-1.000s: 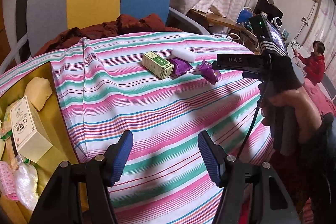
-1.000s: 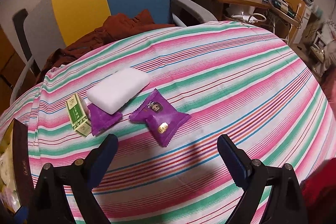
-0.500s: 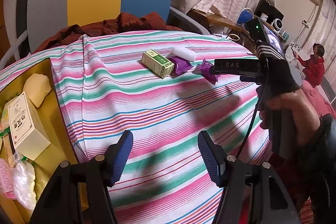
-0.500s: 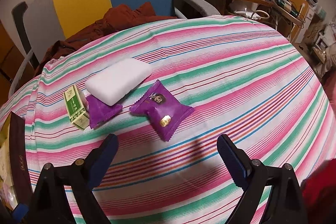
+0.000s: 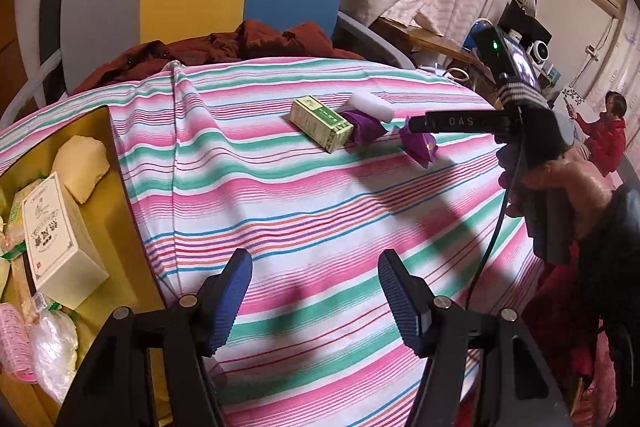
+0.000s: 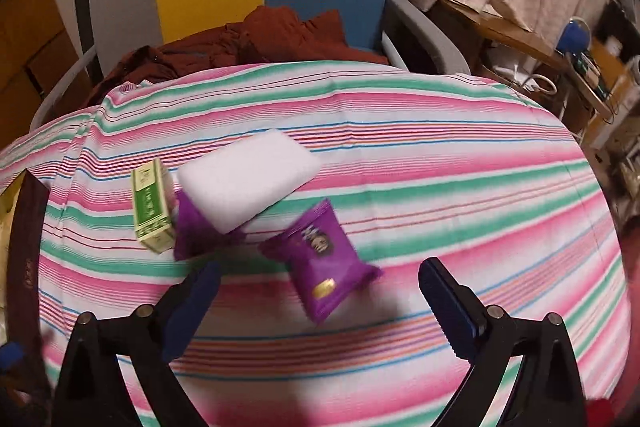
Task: Organize objects
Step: 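Move both open tools from the tray toward the green box and purple packets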
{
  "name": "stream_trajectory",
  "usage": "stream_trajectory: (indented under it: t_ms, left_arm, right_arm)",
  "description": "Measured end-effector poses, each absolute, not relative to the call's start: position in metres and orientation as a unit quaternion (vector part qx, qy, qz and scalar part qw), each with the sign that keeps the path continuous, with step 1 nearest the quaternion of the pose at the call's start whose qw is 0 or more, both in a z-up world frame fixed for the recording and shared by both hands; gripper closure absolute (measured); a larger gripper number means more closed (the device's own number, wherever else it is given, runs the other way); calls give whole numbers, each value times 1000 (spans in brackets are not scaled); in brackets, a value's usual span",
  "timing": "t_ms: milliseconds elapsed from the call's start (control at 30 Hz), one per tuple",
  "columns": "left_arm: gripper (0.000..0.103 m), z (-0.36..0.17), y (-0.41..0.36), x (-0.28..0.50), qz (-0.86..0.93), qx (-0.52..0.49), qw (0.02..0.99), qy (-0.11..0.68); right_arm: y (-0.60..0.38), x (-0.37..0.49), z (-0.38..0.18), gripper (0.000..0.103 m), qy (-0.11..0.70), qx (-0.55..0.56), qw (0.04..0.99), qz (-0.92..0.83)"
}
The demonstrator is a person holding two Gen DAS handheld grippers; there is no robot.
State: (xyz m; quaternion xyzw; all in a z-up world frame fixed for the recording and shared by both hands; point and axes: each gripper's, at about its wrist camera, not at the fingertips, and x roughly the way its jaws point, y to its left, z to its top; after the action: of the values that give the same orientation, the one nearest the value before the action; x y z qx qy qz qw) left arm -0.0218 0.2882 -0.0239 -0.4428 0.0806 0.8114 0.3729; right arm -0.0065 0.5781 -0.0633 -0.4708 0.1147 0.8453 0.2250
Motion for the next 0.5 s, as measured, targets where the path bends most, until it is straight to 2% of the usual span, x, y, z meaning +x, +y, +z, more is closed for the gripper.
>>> stream_trajectory:
  t_ms: [167, 433, 467, 500]
  left_arm:
    - [34, -23, 288, -30, 812, -447, 368, 77]
    - [34, -20, 295, -45, 807, -459, 366, 62]
    - [34, -19, 297, -46, 807, -460, 366, 61]
    - [34, -18, 298, -48, 807, -460, 366, 59]
  right_arm:
    - [589, -7, -78, 3, 127, -469, 208, 849]
    - [584, -28, -90, 3, 75, -473, 205, 854]
    - [585, -31, -92, 7, 68, -478, 204, 852]
    - [585, -33, -94, 22, 59, -482, 209, 849]
